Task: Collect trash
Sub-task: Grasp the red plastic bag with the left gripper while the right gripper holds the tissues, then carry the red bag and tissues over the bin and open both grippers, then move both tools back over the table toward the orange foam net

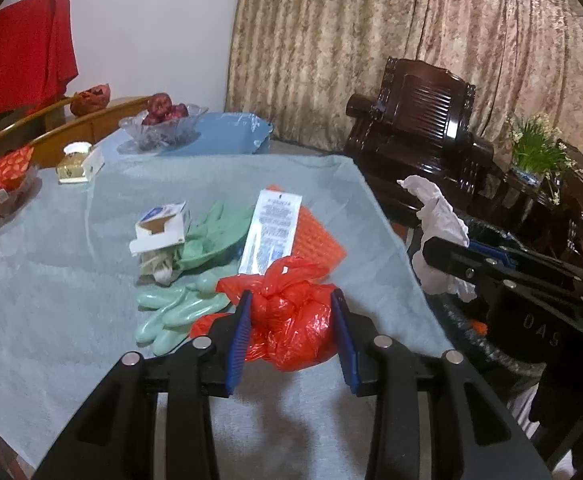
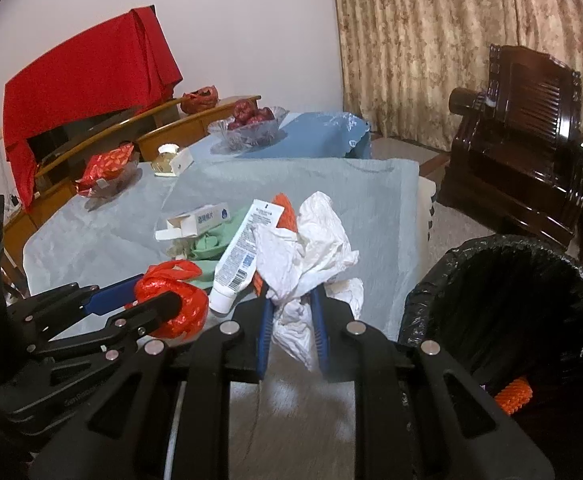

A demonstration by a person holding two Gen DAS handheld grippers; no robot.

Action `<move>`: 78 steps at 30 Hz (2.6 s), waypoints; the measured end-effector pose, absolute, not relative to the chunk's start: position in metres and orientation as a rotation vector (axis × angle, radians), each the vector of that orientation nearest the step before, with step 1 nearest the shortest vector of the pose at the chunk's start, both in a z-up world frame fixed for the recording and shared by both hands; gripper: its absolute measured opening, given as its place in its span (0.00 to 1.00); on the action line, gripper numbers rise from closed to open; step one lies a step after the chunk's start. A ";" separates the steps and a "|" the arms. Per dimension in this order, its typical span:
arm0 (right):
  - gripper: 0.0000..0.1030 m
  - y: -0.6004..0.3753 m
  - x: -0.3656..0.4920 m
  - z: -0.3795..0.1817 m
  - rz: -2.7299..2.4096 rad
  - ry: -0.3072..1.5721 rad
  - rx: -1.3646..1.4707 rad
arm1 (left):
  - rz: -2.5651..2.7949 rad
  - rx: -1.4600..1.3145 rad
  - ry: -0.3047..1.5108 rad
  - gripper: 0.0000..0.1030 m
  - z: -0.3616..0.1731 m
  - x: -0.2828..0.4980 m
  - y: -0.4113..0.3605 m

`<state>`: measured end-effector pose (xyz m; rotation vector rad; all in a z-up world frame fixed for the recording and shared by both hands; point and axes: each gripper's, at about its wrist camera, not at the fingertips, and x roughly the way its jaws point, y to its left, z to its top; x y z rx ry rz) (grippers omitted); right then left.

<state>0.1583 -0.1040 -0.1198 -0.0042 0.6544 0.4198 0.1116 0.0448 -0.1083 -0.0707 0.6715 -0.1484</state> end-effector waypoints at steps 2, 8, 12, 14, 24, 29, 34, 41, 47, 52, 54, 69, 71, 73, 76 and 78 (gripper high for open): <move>0.17 -0.107 0.154 -0.116 0.418 0.645 0.000 | -0.150 -0.069 0.661 0.37 -0.104 0.110 0.043; 0.17 -0.120 0.140 -0.100 0.405 0.612 0.012 | -0.161 -0.067 0.629 0.37 -0.091 0.105 0.037; 0.17 -0.133 0.131 -0.091 0.382 0.589 0.015 | -0.178 -0.063 0.616 0.37 -0.085 0.104 0.028; 0.17 -0.142 0.128 -0.088 0.366 0.581 0.020 | -0.188 -0.058 0.609 0.37 -0.082 0.104 0.022; 0.17 -0.195 0.117 -0.083 0.252 0.563 0.050 | -0.270 -0.034 0.578 0.37 -0.071 0.114 -0.022; 0.17 -0.225 0.113 -0.081 0.185 0.550 0.058 | -0.330 -0.031 0.568 0.37 -0.067 0.122 -0.051; 0.17 -0.252 0.114 -0.082 0.120 0.545 0.069 | -0.390 -0.016 0.557 0.38 -0.064 0.132 -0.084; 0.17 -0.297 0.118 -0.099 0.019 0.570 0.081 | -0.464 0.009 0.559 0.38 -0.067 0.149 -0.133; 0.17 -0.321 0.120 -0.115 -0.034 0.595 0.097 | -0.497 0.028 0.573 0.38 -0.077 0.159 -0.161; 0.21 -0.336 0.125 -0.128 -0.074 0.619 0.109 | -0.526 0.032 0.607 0.45 -0.088 0.169 -0.180; 0.32 -0.339 0.127 -0.131 -0.093 0.631 0.107 | -0.533 0.030 0.621 0.48 -0.092 0.173 -0.183; 0.92 -0.331 0.122 -0.135 -0.146 0.614 0.120 | -0.455 0.011 0.608 0.84 -0.084 0.175 -0.143; 0.92 -0.325 0.123 -0.134 -0.129 0.611 0.114 | -0.430 0.008 0.604 0.84 -0.082 0.173 -0.131; 0.92 -0.318 0.124 -0.132 -0.111 0.607 0.115 | -0.391 0.003 0.595 0.84 -0.081 0.170 -0.114; 0.92 -0.299 0.127 -0.129 -0.069 0.598 0.122 | -0.337 -0.013 0.590 0.84 -0.080 0.167 -0.088; 0.92 -0.286 0.131 -0.126 -0.039 0.596 0.115 | -0.300 -0.024 0.589 0.84 -0.081 0.165 -0.067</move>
